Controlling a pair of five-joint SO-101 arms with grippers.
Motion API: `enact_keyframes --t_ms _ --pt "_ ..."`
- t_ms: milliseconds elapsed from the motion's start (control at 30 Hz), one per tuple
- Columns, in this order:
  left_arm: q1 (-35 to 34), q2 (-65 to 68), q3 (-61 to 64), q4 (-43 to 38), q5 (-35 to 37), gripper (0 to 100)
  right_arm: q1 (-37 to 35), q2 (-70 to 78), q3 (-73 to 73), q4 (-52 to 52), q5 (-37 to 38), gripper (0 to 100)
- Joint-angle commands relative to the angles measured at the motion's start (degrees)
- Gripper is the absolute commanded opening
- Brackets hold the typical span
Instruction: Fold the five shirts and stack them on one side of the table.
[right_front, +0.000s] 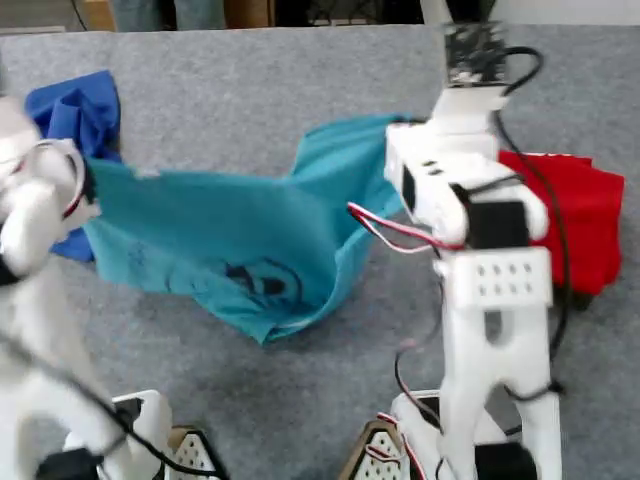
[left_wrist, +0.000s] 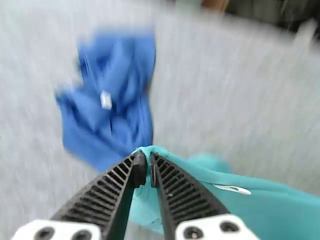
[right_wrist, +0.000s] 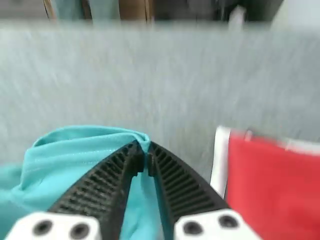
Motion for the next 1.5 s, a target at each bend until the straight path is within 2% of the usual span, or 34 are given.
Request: enact_keyframes --t_ms 0,100,200,400,600,867,933,1067,1133,1267,1333,1367,1400,1467 --pt "-0.40 -2.64 -10.33 0.79 0.26 3 -0.18 -6.90 -9.54 0.09 -0.26 1.3" --pt "-0.84 -1.14 -15.08 5.10 0.26 3 -0.53 -11.30 -16.40 0.26 -0.26 1.3" --pt "-5.05 -1.41 -26.86 11.25 0.18 3 -0.62 -14.46 -23.69 0.26 -0.35 1.3" --pt "-14.64 -5.98 -37.67 11.08 -0.70 3 -0.62 -16.13 -38.46 1.76 -0.35 1.3" --pt "-16.04 -12.92 -35.47 11.08 -3.16 3 -0.62 -15.96 -47.34 5.10 -0.35 1.3" --pt "-15.87 -19.16 -13.41 9.76 -4.48 3 -0.62 -8.92 -37.58 1.85 0.18 1.3" --pt "-15.69 -19.16 -4.18 4.31 -4.31 3 -0.88 -5.49 -33.71 -1.58 0.18 1.3" --pt "-11.82 -19.08 18.68 -14.51 -4.31 3 -3.43 3.12 -24.75 -10.99 0.18 1.3" --pt "-8.31 -17.85 31.78 -27.78 -4.31 3 -5.54 8.31 -21.05 -16.88 0.18 1.3" --pt "-5.05 -8.26 50.95 -60.75 -4.31 3 -6.15 22.02 -18.68 -31.74 0.18 1.3" --pt "-4.79 -0.35 52.09 -73.67 -4.22 3 -5.98 29.58 -21.23 -37.36 0.18 1.3" --pt "-4.70 3.43 50.68 -77.45 -4.22 3 -5.89 33.19 -23.60 -38.51 0.18 1.3" --pt "-4.70 7.03 48.13 -79.12 -4.22 3 -5.89 36.44 -26.77 -38.42 0.18 1.3" --pt "-4.62 13.01 41.10 -77.45 -4.22 3 -5.89 41.89 -34.07 -35.43 0.18 1.3"
